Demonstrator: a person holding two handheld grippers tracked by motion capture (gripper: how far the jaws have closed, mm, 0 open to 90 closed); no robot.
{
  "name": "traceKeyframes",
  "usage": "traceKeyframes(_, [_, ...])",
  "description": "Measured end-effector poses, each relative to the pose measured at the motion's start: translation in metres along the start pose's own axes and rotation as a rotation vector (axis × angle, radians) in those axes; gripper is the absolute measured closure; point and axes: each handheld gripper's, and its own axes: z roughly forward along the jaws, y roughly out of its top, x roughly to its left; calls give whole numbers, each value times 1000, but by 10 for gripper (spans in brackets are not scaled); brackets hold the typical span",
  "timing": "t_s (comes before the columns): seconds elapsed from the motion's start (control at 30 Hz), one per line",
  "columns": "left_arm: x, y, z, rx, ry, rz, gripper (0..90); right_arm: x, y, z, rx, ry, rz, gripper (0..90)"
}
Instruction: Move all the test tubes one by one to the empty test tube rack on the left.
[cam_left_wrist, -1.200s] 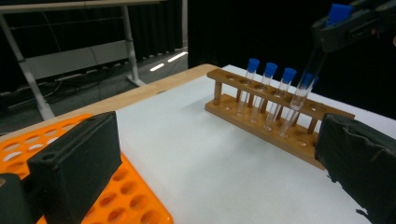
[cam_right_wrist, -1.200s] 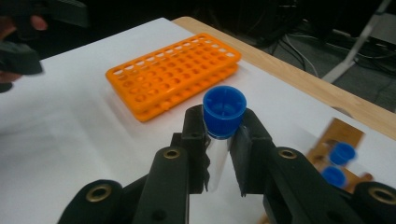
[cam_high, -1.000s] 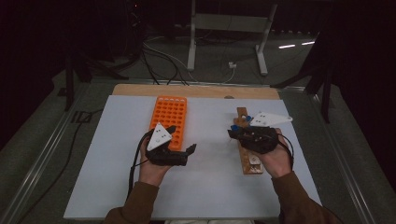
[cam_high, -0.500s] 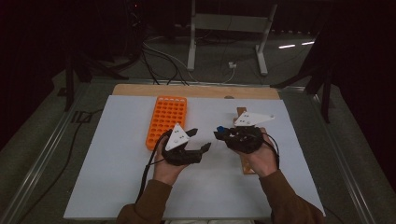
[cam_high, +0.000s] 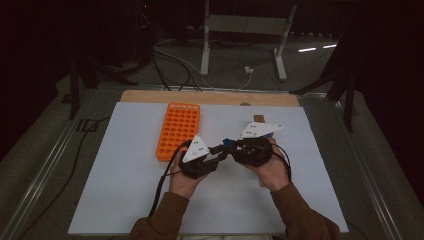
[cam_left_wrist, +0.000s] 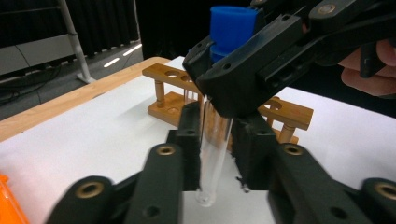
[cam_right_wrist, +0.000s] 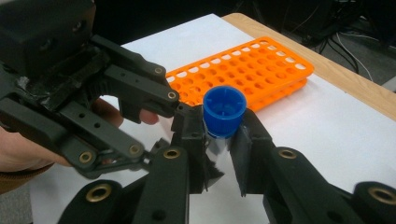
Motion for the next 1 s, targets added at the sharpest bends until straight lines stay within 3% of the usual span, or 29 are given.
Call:
traceKeyframes(0.1, [-1,0,-1,-1,2,13,781,-1,-1,0,-5,8,10,759])
traceKeyframes(0.13, [1,0,-2,2,7,13,782,-2,-1,-2,-33,7,23,620])
traceKeyframes(0.23, [6,-2,-4,5,24,3,783,-3,-1,-7,-63,-31,33,404])
traceKeyframes(0.27, [6,-2,-4,5,24,3,783,-4,-1,-9,-69,-48,36,348])
traceKeyframes(0.3, [7,-3,-5,5,32,-3,783,-4,-1,-9,-69,-48,36,348])
traceKeyframes(0.33, [9,-3,-6,5,38,-7,784,-6,-1,-13,-87,-73,41,245])
traceKeyframes(0.37, [12,-4,-8,3,42,-14,784,-6,-1,-13,-87,-73,41,245])
traceKeyframes(0.4, [15,-5,-10,-4,53,-27,784,-8,-2,-17,-100,-100,46,169])
traceKeyframes(0.57, [22,-6,-16,-7,73,-41,784,-13,-10,-24,-115,-129,49,78])
traceKeyframes(0.77, [31,-7,-24,-14,101,-52,784,-18,-24,-32,-130,-145,43,28])
traceKeyframes(0.87, [35,-8,-26,-18,117,-60,783,-25,-34,-38,-145,-179,67,0])
traceKeyframes(1.0, [41,-9,-31,-21,135,-66,784,-31,-43,-47,-150,-216,64,0])
